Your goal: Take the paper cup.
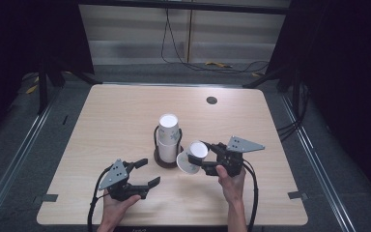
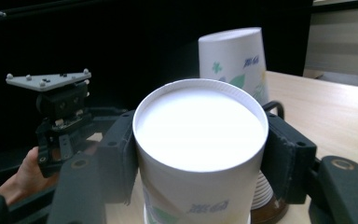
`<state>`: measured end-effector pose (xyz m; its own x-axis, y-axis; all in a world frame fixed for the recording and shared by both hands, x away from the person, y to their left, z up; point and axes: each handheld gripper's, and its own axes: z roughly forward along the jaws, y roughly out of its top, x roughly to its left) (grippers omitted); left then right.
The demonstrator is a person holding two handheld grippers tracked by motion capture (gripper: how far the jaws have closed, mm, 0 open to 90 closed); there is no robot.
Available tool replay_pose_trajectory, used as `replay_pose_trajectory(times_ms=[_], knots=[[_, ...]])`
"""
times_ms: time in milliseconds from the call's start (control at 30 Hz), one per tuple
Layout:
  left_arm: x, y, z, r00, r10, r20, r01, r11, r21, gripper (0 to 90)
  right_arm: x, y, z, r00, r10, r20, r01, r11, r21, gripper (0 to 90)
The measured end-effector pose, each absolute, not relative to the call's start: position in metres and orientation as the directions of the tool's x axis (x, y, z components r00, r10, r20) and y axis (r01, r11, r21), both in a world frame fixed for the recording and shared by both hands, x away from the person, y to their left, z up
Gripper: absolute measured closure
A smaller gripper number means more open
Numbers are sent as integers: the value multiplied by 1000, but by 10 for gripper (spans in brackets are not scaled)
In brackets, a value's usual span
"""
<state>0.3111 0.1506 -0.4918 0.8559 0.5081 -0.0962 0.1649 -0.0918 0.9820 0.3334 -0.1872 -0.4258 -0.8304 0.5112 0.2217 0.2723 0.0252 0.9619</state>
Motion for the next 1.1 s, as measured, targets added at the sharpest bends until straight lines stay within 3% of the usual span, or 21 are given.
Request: replay_pose_trajectory(times_ms=[733,1100], knots=[[312,124,-497,911,401,-92,155,-127,980,202,322,-179,-458,-851,457,258,294,7,956,361],[313,107,-498,935,353,-47,108,-156,982,208,321,-171,-465,-863,425,274,309,15,951,361]])
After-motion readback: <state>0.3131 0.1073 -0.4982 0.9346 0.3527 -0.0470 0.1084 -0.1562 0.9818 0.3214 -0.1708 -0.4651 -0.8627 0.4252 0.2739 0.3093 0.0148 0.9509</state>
